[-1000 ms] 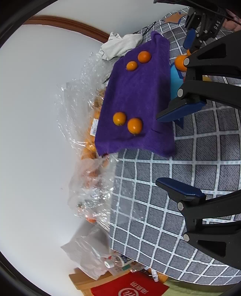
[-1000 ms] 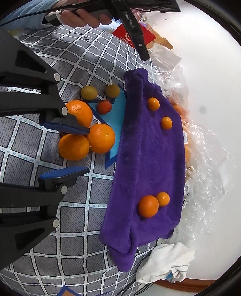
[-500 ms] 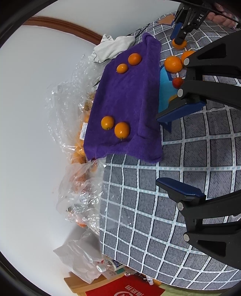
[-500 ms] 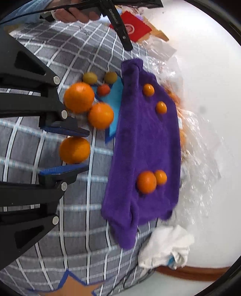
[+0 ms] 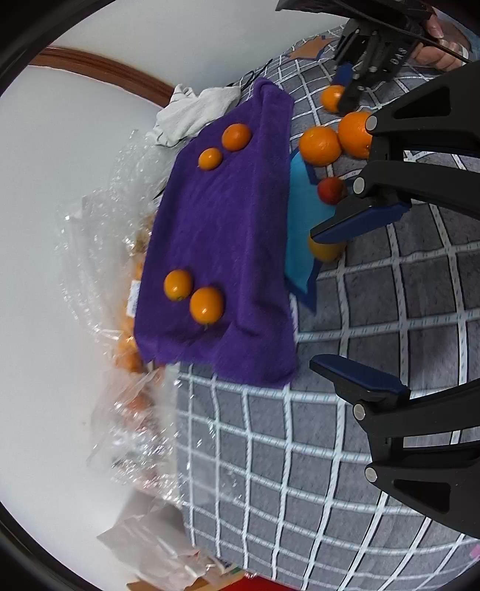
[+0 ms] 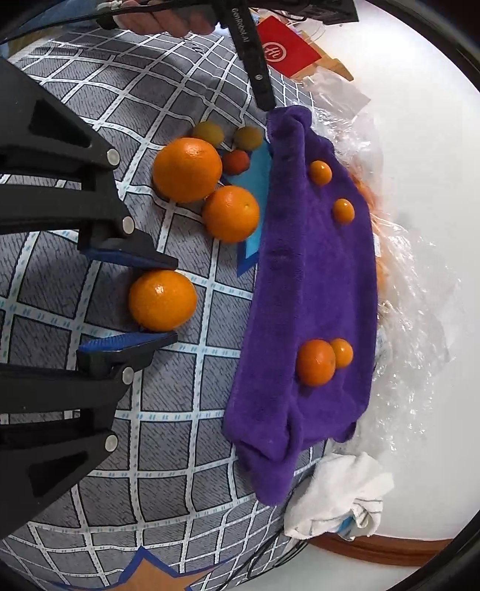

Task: Organize fruits
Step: 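Grasp an orange with the right tool while the left tool grasps a yellow fruit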

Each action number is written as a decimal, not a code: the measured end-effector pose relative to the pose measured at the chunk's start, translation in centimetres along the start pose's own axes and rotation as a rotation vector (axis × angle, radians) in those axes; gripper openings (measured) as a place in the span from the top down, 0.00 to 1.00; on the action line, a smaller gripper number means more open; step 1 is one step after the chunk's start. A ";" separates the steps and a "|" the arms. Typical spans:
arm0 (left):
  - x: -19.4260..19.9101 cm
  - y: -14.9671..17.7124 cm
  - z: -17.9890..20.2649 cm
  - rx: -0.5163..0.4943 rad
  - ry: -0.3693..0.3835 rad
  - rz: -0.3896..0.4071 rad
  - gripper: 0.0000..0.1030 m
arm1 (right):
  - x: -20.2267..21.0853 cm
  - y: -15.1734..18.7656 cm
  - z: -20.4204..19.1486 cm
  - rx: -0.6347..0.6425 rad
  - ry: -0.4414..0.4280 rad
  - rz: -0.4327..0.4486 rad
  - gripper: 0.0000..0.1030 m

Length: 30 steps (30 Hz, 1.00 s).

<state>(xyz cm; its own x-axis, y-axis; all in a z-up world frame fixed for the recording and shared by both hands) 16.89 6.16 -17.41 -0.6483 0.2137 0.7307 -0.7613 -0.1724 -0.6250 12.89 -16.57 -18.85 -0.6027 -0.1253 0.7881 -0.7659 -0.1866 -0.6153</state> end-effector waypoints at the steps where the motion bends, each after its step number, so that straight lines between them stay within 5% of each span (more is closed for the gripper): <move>1: -0.2 0.2 0.3 -0.002 0.012 -0.007 0.42 | 0.3 -0.1 0.3 -0.017 0.011 0.017 0.69; 10: -1.3 0.7 1.9 -0.021 0.077 -0.003 0.45 | 0.1 -0.1 2.6 -0.083 0.059 0.049 0.69; 20: -2.6 1.2 2.6 -0.039 0.095 -0.021 0.73 | -0.4 0.1 3.3 -0.128 0.021 0.040 0.69; 30: -1.6 1.2 1.9 -0.005 0.131 0.031 0.73 | -0.3 0.1 3.5 -0.134 0.015 0.049 0.69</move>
<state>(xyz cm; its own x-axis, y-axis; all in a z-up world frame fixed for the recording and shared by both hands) 17.01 3.79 -18.76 -0.6648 0.3318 0.6693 -0.7407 -0.1763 -0.6483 13.73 -19.93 -19.08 -0.6425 -0.1160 0.7575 -0.7580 -0.0488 -0.6504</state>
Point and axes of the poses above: each gripper's, at about its wrist camera, not at the fingertips, and x roughly against the way its jaws point, z to its right, y to its underside, the point moved 2 cm from there along -x, roughly the way its jaws point, and after that the axes turned 7 degrees about x, right-handed, at the moved point
